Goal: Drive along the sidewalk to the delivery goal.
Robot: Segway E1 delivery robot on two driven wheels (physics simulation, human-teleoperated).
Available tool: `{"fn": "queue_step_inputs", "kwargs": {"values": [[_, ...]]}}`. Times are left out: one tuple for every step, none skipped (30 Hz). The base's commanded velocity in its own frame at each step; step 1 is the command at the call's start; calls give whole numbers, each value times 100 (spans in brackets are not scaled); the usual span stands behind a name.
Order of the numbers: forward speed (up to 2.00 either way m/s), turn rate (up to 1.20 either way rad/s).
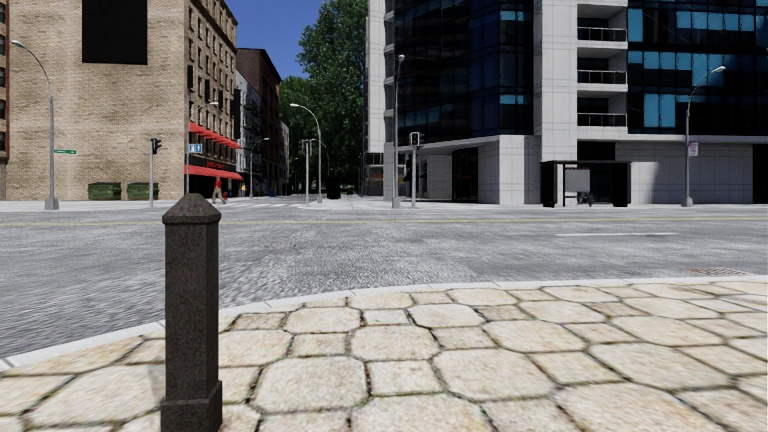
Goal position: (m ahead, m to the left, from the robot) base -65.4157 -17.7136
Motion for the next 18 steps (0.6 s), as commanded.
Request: {"fn": "queue_step_inputs", "kwargs": {"values": [[0, 0], [0, 0], [0, 0], [0, 0], [0, 0], [0, 0], [0, 0], [0, 0], [0, 0], [0, 0], [0, 0], [0, 0], [0, 0], [0, 0], [0, 0], [0, 0], [0, 0], [0, 0]]}}
